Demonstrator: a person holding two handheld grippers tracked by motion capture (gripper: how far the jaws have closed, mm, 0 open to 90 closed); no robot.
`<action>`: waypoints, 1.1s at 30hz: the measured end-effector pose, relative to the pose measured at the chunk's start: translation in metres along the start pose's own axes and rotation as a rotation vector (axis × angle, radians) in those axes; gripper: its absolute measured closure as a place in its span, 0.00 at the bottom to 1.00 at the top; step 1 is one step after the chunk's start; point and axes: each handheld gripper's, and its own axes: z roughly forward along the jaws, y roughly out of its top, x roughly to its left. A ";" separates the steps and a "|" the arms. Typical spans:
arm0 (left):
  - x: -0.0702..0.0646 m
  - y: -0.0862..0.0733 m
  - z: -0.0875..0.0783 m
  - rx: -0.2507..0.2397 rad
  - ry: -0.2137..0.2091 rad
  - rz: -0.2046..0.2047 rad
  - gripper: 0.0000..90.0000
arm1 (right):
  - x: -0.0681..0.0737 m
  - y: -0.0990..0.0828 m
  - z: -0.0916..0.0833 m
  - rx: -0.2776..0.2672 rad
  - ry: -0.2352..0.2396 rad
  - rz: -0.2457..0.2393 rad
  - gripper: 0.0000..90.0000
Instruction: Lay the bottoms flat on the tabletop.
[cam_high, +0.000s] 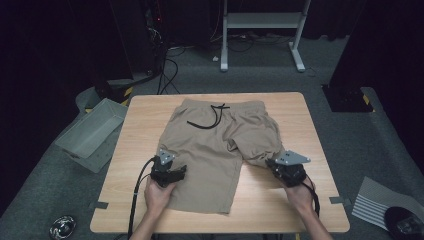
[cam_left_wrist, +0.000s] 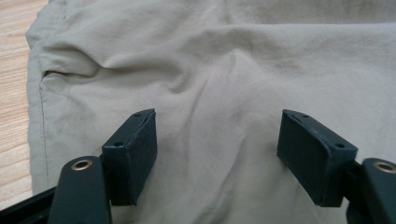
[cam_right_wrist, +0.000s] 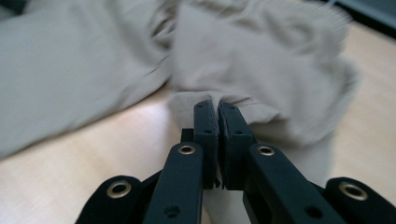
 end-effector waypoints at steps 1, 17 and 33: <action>0.000 0.000 0.000 0.000 0.000 0.000 0.32 | -0.006 0.005 0.001 0.000 -0.018 0.006 0.96; 0.000 0.000 0.000 0.000 -0.001 -0.002 0.32 | -0.067 -0.024 0.049 0.173 -0.192 0.218 0.83; 0.000 0.000 0.000 0.000 -0.001 -0.001 0.32 | -0.013 -0.044 -0.012 0.040 -0.107 0.139 0.71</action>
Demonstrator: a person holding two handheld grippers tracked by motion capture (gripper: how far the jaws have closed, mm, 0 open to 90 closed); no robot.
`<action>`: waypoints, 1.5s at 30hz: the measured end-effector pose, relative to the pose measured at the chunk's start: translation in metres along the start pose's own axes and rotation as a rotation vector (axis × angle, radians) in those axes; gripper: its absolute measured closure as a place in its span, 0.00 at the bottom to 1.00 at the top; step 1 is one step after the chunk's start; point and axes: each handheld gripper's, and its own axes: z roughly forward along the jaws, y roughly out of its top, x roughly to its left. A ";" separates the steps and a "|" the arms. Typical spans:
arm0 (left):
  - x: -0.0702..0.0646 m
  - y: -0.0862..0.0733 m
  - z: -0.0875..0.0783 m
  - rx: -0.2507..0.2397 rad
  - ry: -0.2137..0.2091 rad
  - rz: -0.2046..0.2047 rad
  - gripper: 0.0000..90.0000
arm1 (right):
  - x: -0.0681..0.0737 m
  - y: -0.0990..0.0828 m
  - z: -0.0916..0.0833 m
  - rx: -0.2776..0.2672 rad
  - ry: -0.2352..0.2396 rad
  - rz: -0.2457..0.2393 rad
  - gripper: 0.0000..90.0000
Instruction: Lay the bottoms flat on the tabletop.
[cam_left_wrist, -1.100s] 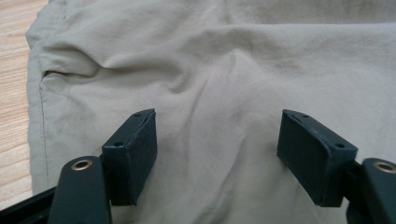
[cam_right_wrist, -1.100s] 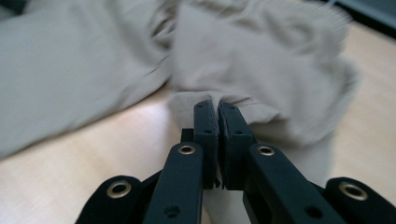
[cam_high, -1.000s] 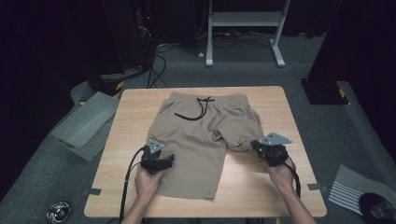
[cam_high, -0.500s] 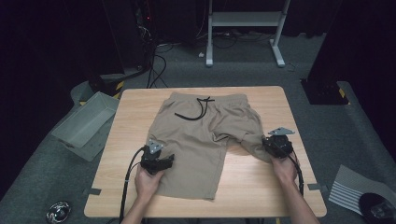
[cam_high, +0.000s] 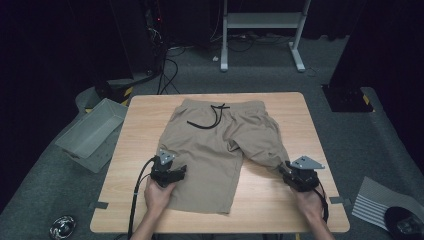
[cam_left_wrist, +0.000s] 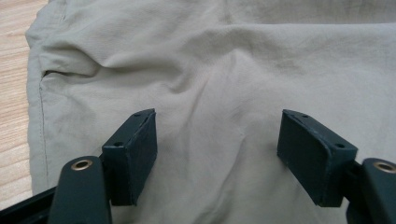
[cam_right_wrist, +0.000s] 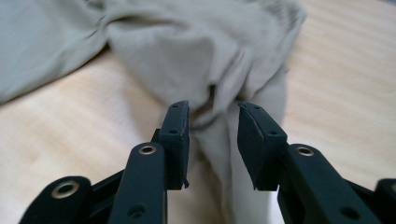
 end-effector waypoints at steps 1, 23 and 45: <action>0.000 0.000 0.000 0.000 0.000 0.000 0.32 | 0.003 -0.003 -0.001 0.006 0.003 -0.008 0.72; 0.000 0.000 0.000 0.000 0.000 0.000 0.32 | -0.012 0.031 0.029 0.012 0.038 -0.013 0.99; 0.000 0.000 0.000 0.004 0.003 0.003 0.32 | -0.068 0.036 0.055 0.079 -0.072 0.214 0.63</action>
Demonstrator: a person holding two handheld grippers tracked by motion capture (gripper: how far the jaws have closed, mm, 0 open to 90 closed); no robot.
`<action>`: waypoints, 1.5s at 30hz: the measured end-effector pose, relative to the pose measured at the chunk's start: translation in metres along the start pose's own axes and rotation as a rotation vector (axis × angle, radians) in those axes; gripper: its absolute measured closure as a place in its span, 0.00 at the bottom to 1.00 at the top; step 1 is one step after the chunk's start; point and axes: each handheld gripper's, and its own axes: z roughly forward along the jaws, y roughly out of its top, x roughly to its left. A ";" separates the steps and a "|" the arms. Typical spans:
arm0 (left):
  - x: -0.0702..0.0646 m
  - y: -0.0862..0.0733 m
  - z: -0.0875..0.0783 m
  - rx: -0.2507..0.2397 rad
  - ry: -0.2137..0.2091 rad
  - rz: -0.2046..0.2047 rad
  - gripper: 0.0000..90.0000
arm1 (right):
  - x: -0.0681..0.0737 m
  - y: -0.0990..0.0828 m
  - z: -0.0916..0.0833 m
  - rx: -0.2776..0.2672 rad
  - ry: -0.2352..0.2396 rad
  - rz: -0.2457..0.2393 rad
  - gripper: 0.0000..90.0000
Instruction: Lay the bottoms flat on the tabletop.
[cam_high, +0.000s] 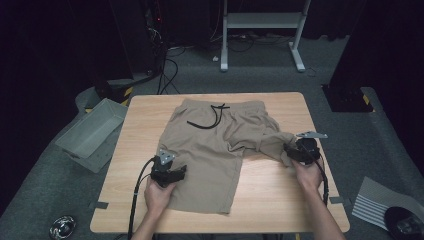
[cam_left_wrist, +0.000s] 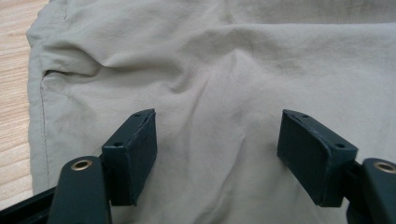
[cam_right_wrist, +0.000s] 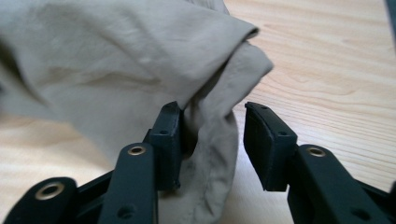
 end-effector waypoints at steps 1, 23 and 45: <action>0.000 0.000 0.000 0.000 0.000 0.000 0.32 | 0.001 -0.002 -0.006 -0.004 -0.002 -0.019 0.63; -0.019 0.005 -0.001 -0.004 -0.045 0.031 0.32 | 0.015 -0.033 -0.041 -0.020 0.153 -0.132 0.97; -0.098 0.040 0.029 0.041 -0.227 0.220 0.70 | 0.019 -0.031 -0.027 -0.014 0.139 -0.133 0.94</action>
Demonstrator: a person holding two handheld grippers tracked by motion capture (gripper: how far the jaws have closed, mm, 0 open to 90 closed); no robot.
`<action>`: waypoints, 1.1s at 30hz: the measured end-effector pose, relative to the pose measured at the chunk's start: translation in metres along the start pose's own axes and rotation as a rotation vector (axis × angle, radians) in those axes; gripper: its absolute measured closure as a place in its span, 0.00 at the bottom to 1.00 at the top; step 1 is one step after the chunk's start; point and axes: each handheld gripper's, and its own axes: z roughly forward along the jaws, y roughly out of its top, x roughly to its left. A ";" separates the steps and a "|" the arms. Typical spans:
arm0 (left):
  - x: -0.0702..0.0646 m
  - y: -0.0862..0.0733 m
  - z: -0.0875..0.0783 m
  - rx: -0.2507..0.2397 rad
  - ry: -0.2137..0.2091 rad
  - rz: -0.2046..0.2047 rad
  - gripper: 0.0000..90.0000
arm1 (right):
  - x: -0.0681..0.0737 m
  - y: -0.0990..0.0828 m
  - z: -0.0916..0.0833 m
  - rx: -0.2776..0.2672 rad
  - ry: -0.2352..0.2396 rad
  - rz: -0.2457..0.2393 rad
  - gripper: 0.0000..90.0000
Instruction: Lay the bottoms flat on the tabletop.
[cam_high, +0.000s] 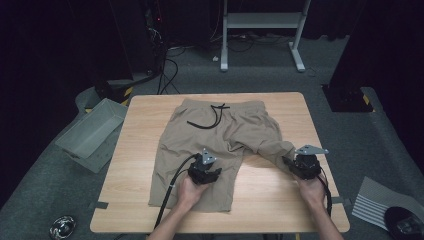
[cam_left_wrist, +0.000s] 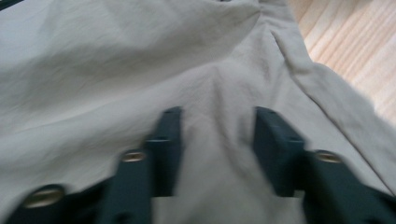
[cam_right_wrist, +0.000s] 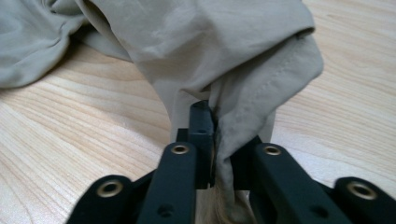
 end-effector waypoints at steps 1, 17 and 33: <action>0.002 -0.002 -0.003 0.005 0.000 0.007 0.77 | -0.001 0.001 -0.001 0.000 -0.001 -0.002 0.95; 0.053 -0.040 -0.059 -0.047 0.058 -0.086 0.98 | -0.030 0.027 -0.011 -0.027 -0.121 0.067 0.99; 0.048 -0.030 -0.031 -0.053 0.054 -0.120 0.52 | -0.016 0.002 -0.005 0.055 -0.096 0.108 0.61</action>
